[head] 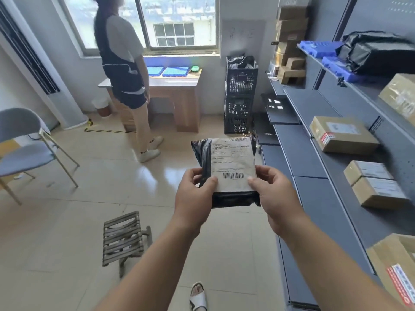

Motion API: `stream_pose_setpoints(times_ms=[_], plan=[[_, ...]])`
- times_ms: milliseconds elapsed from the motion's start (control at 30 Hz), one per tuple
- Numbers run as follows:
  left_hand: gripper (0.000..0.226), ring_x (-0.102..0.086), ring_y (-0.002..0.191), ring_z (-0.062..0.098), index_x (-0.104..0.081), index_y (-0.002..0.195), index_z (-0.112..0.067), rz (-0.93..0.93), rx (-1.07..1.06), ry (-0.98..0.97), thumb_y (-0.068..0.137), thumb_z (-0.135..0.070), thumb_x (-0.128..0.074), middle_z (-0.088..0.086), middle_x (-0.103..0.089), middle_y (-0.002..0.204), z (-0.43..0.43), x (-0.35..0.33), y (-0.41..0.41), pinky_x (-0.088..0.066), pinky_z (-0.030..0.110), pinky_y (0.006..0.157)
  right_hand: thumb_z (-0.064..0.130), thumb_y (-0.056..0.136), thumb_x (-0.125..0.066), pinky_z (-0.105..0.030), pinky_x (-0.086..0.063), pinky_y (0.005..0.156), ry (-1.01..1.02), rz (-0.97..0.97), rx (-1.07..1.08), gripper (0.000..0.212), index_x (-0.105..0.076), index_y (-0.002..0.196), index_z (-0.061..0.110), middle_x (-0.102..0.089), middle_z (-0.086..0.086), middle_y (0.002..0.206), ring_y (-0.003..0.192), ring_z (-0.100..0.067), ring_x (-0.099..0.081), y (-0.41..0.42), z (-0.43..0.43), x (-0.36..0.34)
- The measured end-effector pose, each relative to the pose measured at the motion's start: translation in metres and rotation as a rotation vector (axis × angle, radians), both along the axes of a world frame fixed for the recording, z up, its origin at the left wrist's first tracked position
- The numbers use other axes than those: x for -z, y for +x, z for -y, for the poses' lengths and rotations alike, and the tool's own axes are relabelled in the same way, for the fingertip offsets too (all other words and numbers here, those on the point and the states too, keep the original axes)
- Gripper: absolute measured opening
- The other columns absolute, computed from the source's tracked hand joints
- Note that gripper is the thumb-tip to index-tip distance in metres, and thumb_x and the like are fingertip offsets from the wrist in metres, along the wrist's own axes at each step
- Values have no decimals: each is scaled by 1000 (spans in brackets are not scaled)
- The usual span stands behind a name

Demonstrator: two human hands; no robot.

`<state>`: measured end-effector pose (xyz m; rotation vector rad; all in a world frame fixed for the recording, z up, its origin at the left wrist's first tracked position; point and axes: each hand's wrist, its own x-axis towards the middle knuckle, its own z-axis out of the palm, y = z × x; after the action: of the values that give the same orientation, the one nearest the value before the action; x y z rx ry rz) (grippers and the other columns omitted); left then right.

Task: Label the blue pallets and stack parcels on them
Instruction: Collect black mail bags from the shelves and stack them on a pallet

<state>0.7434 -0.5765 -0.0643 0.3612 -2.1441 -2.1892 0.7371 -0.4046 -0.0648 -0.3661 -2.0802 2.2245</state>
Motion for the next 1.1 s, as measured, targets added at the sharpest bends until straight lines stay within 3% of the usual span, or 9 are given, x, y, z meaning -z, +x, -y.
stream_pose_setpoints(times_ms=[233,333,533,767,1000,1100], plan=[[33,-75,102,26,-65,109,-26,-16,53,48,79,-36,-69,2,-76,112,8,4,-141,-59,58,92,12,95,-66,-23,-53,59,37,-18,51,18,-68,110,22,-76,3,106,89,-17,-73,-129,6,-8],[22,-75,98,23,-67,101,-32,-23,111,43,80,-35,-69,-2,-77,106,8,-5,-203,-60,57,89,12,95,-67,-34,-62,72,37,-38,101,16,-69,106,22,-78,7,98,90,-16,-76,-180,5,-18],[31,-73,103,24,-65,108,-26,-21,214,7,79,-37,-67,0,-76,109,-9,-12,-306,-59,55,93,7,95,-65,-26,-60,72,39,-45,216,17,-68,107,20,-77,5,98,87,-11,-75,-267,-5,-20],[25,-73,103,25,-66,103,-28,-27,288,-9,80,-37,-67,-3,-77,108,-56,-13,-414,-60,51,89,10,96,-64,-17,-53,61,21,-49,297,17,-69,104,24,-78,7,96,83,-8,-74,-365,-49,-17],[20,-74,101,26,-66,98,-30,-73,280,-17,80,-36,-68,-2,-78,104,-124,-33,-520,-58,57,91,10,95,-65,-16,-51,59,8,-98,304,17,-70,105,22,-78,4,99,87,-13,-74,-474,-118,-31],[18,-74,103,26,-66,97,-32,-104,272,-5,80,-37,-68,-3,-78,105,-151,-46,-565,-57,59,93,10,94,-66,-25,-56,69,1,-115,291,17,-70,106,21,-78,4,100,91,-14,-75,-522,-145,-43]])
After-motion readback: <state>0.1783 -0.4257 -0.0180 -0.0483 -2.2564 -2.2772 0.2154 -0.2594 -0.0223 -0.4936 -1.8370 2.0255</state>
